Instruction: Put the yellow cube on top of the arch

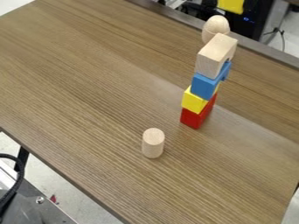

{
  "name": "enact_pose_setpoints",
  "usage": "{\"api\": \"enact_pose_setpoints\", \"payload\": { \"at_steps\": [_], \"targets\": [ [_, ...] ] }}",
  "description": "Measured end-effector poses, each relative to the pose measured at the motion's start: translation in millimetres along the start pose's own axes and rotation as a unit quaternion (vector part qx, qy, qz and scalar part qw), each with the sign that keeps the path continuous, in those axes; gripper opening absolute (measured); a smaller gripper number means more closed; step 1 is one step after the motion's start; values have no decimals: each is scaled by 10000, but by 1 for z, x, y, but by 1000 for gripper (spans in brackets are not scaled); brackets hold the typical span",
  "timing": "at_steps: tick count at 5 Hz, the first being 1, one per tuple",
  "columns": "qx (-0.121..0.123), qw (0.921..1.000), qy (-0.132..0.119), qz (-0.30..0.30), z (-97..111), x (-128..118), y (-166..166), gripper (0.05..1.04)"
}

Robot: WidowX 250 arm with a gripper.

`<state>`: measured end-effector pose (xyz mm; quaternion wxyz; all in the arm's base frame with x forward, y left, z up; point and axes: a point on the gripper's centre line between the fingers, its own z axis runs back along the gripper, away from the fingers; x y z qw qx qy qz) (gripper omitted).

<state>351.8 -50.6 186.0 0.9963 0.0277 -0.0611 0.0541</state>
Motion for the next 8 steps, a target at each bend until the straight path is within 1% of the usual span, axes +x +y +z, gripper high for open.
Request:
{"api": "enact_pose_setpoints", "payload": {
  "at_steps": [1,2,4,6,8],
  "targets": [
    [57,9997,206,-132,-15,1,-2,604],
    [37,9995,276,-159,-18,1,-3,604],
    [23,9992,367,-166,-21,-3,-3,604],
    [130,9989,432,-137,-27,-6,0,604],
    [151,9986,482,-145,-31,-9,1,604]
  ]
}}
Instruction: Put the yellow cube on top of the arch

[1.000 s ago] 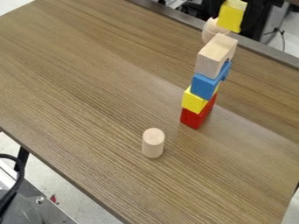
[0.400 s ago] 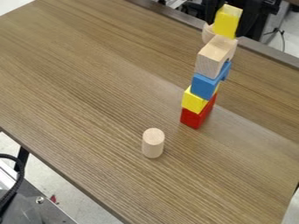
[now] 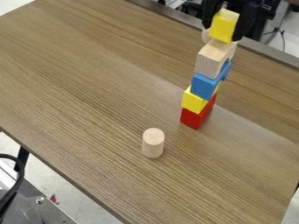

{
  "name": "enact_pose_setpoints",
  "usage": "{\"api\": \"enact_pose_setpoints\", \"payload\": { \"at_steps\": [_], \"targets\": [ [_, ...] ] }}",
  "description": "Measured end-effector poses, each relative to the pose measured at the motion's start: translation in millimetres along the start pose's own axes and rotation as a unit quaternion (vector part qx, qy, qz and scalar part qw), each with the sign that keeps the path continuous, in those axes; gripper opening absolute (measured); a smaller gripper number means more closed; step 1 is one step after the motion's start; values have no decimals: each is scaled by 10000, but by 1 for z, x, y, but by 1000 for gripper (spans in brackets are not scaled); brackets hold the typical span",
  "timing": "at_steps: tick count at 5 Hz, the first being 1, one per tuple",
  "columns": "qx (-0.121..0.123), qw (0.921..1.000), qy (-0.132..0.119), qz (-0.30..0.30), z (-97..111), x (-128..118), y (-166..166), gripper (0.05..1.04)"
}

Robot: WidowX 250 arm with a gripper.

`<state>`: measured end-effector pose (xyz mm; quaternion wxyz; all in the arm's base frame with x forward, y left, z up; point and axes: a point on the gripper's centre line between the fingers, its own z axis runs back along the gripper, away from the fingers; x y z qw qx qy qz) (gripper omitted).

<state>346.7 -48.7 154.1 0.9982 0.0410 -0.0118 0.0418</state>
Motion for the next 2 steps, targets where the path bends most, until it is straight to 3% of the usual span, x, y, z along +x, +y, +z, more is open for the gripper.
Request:
{"api": "enact_pose_setpoints", "payload": {
  "at_steps": [2],
  "targets": [
    [-24,10000,-1,19,1,0,-1,604]
  ]
}}
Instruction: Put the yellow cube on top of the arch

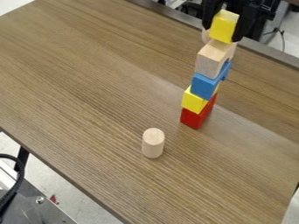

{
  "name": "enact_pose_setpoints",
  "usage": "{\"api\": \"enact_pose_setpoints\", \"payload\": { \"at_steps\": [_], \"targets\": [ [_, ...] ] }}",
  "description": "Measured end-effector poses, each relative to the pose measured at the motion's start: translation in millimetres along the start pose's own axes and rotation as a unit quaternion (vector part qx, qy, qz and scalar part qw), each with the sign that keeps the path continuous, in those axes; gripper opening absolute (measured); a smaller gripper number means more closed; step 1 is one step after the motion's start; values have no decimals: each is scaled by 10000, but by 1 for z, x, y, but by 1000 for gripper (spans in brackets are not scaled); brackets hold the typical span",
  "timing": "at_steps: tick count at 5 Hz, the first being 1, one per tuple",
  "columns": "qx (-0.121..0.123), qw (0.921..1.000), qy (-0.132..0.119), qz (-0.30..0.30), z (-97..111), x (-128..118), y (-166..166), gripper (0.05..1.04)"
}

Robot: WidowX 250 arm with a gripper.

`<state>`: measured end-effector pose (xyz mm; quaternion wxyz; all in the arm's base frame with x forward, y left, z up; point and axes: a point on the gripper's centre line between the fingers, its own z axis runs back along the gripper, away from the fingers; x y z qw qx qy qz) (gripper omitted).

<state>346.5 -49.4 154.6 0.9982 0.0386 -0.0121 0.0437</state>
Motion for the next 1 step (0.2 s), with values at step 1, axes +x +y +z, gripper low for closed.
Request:
{"api": "enact_pose_setpoints", "payload": {
  "at_steps": [1],
  "targets": [
    [-37,10000,11,11,-1,0,-1,604]
  ]
}}
